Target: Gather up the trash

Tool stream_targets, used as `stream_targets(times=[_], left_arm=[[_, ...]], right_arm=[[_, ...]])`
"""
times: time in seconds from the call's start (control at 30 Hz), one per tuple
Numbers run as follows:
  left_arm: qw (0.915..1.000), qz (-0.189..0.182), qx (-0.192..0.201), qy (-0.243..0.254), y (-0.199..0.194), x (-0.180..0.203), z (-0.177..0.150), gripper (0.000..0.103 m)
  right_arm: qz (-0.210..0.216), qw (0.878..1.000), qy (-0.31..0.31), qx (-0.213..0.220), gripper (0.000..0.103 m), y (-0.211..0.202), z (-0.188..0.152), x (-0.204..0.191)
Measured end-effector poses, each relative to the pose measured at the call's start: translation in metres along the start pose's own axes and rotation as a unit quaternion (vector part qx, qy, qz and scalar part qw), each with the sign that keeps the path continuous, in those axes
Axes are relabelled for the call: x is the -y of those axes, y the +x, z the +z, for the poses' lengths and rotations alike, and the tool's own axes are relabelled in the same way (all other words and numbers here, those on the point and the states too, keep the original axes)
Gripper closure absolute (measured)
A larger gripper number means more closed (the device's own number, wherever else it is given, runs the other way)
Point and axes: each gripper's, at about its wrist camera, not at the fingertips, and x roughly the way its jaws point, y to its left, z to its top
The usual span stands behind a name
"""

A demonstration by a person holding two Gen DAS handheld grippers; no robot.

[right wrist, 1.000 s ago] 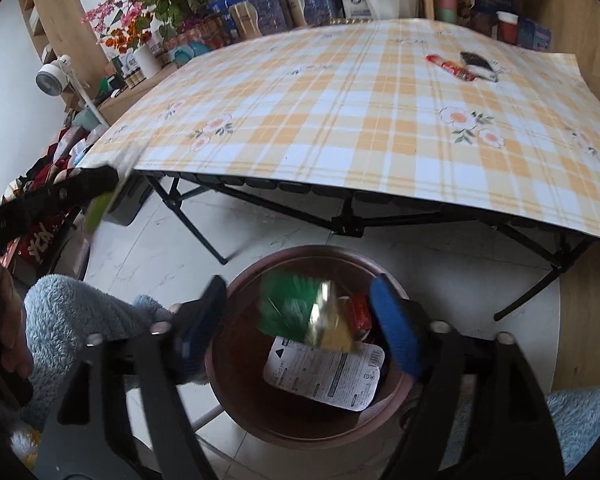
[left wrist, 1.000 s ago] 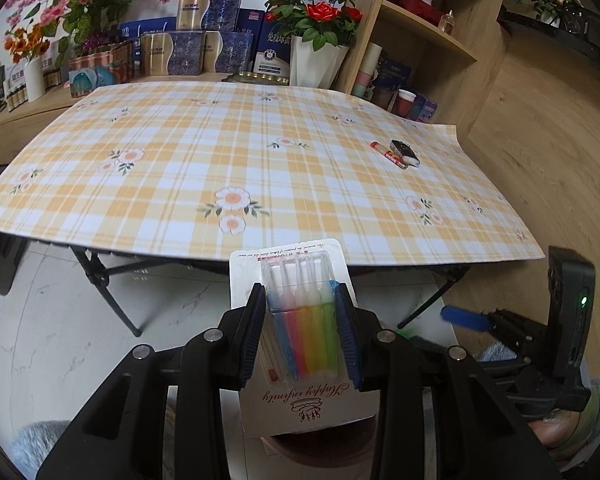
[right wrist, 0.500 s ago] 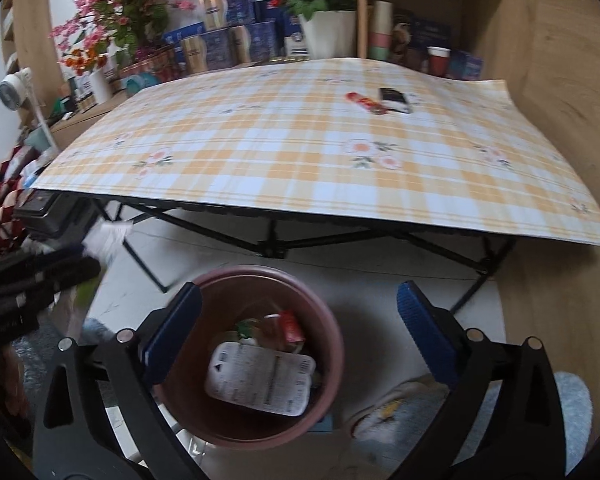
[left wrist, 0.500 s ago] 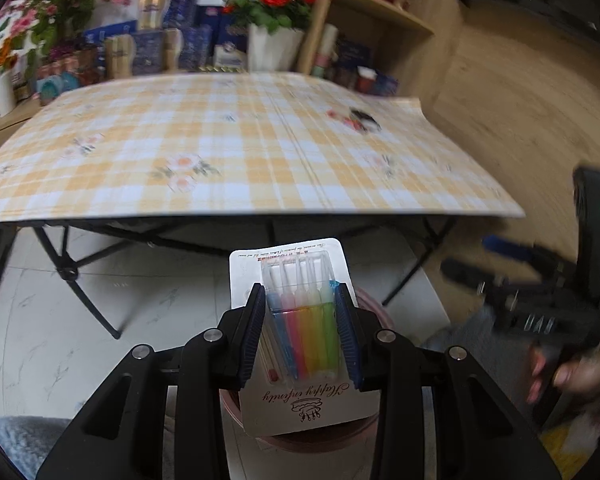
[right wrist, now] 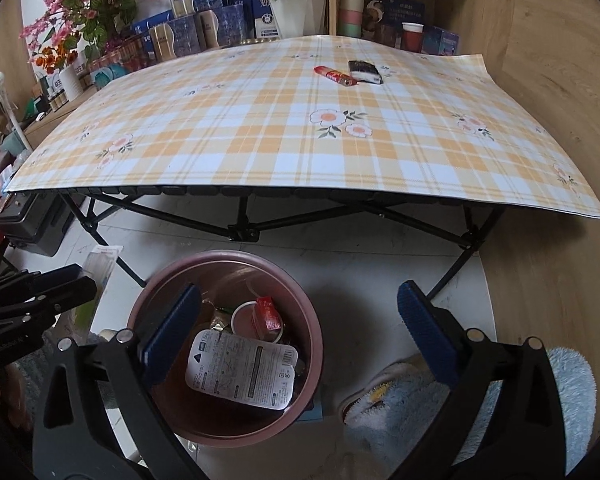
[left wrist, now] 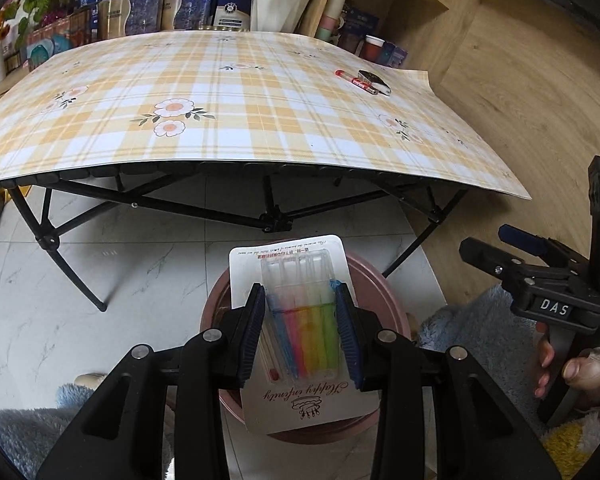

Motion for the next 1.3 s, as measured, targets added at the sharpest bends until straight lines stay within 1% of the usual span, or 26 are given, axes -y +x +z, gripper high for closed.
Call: stream_targets(times=[0.23, 0.27, 0.3, 0.33, 0.37, 0.4, 0.43, 0.47, 0.5, 0.53, 0.63, 0.77, 0.9, 0.97, 1.03, 1.13, 1.2, 1.3], left_arm=[[0.9998, -0.006, -0.011, 0.017, 0.005, 0.007, 0.000, 0.067], [0.9997, -0.008, -0.011, 0.021, 0.005, 0.010, 0.000, 0.060], [0.9996, -0.008, -0.011, 0.026, 0.006, 0.012, 0.000, 0.048], [0.9995, -0.004, -0.009, 0.030, 0.006, 0.014, -0.001, 0.042], [0.9993, 0.000, -0.005, 0.036, 0.004, 0.017, -0.001, 0.030], [0.9992, 0.002, -0.001, 0.039, 0.003, 0.018, -0.001, 0.025], [0.9992, 0.004, 0.003, 0.041, 0.001, 0.019, -0.001, 0.023], [0.9991, 0.010, 0.007, 0.042, 0.000, 0.019, -0.001, 0.018], [0.9990, 0.016, 0.009, 0.041, -0.001, 0.019, 0.000, 0.015], [0.9987, 0.031, 0.013, 0.040, -0.003, 0.018, 0.000, 0.013], [0.9970, 0.066, 0.029, 0.030, -0.008, 0.014, 0.002, 0.012], [0.9939, 0.094, 0.056, 0.010, -0.019, 0.006, 0.004, 0.009], [0.9897, 0.116, 0.084, -0.004, -0.030, 0.001, 0.006, 0.008], [0.9876, 0.122, 0.099, -0.004, -0.036, 0.001, 0.007, 0.008], [0.9868, 0.124, 0.105, -0.002, -0.038, 0.002, 0.008, 0.008], [0.9870, 0.125, 0.102, -0.002, -0.036, 0.003, 0.009, 0.008], [0.9873, 0.124, 0.098, -0.004, -0.035, 0.002, 0.009, 0.008], [0.9872, 0.126, 0.096, -0.013, -0.033, -0.002, 0.011, 0.008]], right_arm=[[-0.005, 1.000, 0.007, -0.001, 0.006, -0.001, 0.001, 0.002], [-0.004, 1.000, 0.009, -0.001, 0.006, -0.002, 0.001, 0.003], [-0.004, 1.000, 0.012, -0.001, 0.006, -0.002, 0.001, 0.004], [-0.003, 1.000, 0.013, 0.000, 0.006, -0.003, 0.001, 0.005], [-0.003, 1.000, 0.014, 0.000, 0.006, -0.003, 0.002, 0.005], [-0.004, 1.000, 0.014, 0.000, 0.006, -0.003, 0.002, 0.005], [-0.004, 1.000, 0.016, -0.001, 0.006, -0.003, 0.002, 0.006], [-0.003, 1.000, 0.017, -0.003, 0.006, -0.003, 0.002, 0.006], [-0.002, 1.000, 0.019, -0.005, 0.006, -0.002, 0.001, 0.007], [-0.001, 1.000, 0.021, -0.007, 0.006, -0.001, 0.001, 0.007], [-0.009, 1.000, 0.020, -0.011, 0.006, 0.001, 0.001, 0.007], [-0.006, 0.999, 0.027, -0.016, 0.006, 0.003, 0.001, 0.010], [0.005, 1.000, 0.023, -0.010, 0.006, 0.001, 0.001, 0.009], [0.005, 1.000, 0.026, -0.008, 0.006, 0.001, 0.002, 0.010], [0.005, 0.999, 0.033, -0.007, 0.006, 0.001, 0.003, 0.012], [0.001, 0.999, 0.044, -0.003, 0.006, 0.000, 0.006, 0.015], [-0.013, 0.999, 0.049, -0.003, 0.006, 0.000, 0.009, 0.018], [-0.019, 0.999, 0.050, 0.001, 0.006, -0.001, 0.013, 0.023]])
